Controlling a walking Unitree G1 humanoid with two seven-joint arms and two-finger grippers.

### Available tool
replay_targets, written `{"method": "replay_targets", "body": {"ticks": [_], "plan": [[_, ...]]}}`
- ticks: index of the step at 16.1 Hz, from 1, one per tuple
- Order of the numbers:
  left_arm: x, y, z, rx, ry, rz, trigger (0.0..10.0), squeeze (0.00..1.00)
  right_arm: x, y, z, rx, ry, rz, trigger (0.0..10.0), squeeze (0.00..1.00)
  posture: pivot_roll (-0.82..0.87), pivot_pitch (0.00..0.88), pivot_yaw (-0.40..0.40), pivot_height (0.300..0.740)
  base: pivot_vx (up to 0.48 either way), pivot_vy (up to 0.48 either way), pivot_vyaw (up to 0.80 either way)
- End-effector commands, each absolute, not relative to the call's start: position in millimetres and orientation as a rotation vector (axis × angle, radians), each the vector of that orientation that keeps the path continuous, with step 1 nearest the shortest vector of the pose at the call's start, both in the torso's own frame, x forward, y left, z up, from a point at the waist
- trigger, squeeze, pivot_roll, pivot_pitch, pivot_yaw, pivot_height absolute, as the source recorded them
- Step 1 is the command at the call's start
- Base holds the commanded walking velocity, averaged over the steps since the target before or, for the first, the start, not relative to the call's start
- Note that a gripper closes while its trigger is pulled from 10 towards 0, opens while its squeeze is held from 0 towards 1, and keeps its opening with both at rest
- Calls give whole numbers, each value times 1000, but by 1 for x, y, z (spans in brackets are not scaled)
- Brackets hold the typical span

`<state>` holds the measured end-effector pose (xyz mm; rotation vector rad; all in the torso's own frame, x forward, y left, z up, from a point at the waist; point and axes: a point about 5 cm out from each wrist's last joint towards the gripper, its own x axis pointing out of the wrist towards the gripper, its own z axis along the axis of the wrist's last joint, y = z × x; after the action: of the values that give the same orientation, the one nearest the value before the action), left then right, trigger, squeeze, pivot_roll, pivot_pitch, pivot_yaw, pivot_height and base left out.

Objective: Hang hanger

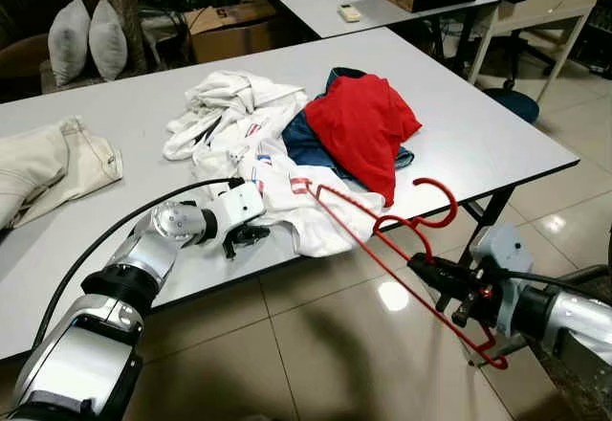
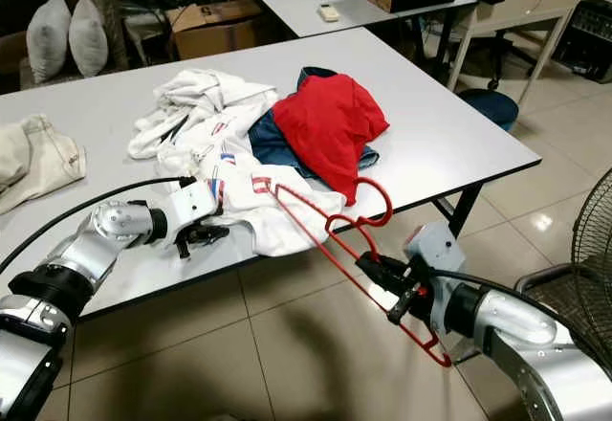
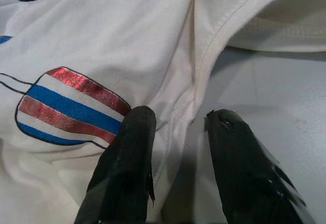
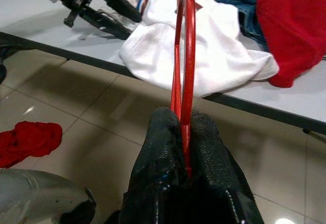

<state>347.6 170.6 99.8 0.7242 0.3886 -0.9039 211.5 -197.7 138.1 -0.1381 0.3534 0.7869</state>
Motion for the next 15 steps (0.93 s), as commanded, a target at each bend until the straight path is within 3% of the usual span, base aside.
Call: {"method": "replay_targets", "body": {"ticks": [1,3,15], "plan": [[350,172,100,756,402,-893,10000,0,210,-194,140,-141,339,799,10000,0,-216,0,111,740,0,0,0],[350,177,92,778,427,-853,0,0,212,-193,140,-141,335,804,10000,0,-214,0,109,740,0,0,0],[350,181,93,703,436,-869,0,0,218,-194,141,-156,314,783,10000,0,-205,0,103,740,0,0,0]]}}
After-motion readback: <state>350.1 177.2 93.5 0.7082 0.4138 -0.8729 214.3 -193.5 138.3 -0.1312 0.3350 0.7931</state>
